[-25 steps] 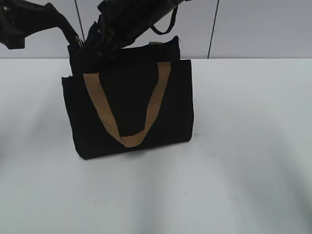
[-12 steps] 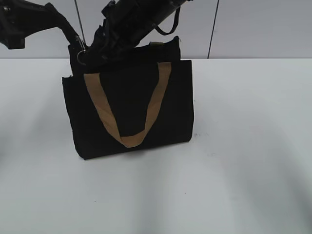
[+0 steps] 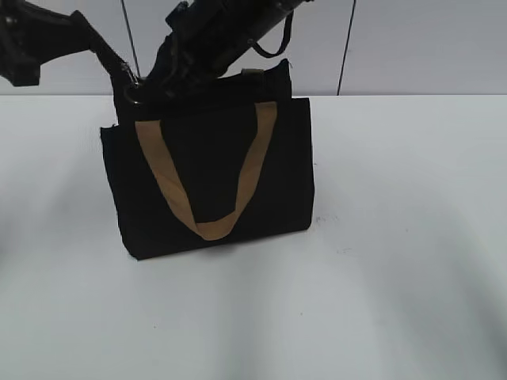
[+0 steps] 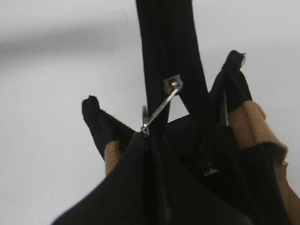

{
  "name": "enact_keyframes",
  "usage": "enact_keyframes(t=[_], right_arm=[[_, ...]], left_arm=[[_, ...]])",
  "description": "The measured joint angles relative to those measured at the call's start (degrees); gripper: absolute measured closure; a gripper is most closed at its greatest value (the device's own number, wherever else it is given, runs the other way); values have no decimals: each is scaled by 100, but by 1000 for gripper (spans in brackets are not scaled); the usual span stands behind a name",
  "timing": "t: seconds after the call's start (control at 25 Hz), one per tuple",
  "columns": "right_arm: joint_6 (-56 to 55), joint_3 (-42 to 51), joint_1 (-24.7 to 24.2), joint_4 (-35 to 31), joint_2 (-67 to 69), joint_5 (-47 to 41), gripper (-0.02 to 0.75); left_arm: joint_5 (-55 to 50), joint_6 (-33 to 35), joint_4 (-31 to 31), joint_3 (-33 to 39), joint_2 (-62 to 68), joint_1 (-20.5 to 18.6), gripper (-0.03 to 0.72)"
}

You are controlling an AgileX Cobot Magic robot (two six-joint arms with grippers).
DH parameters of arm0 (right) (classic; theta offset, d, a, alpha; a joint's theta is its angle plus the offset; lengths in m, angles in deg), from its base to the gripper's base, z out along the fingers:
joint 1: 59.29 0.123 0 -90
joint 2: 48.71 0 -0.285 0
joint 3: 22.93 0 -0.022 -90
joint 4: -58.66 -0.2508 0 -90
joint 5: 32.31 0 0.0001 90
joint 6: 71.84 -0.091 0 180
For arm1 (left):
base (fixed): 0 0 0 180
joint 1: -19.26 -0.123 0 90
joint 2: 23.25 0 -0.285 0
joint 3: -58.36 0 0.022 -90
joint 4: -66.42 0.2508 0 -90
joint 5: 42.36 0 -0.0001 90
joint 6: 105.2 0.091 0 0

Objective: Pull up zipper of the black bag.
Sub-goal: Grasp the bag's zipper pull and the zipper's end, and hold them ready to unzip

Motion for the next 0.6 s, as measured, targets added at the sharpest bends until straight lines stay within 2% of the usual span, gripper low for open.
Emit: enact_keyframes(t=[0.28, 0.6], right_arm=[[0, 0, 0, 31, 0, -46, 738], [-9, 0, -15, 241, -56, -52, 738]], left_arm=[[229, -994, 1822, 0, 0, 0, 664], [373, -1124, 2397, 0, 0, 0, 664]])
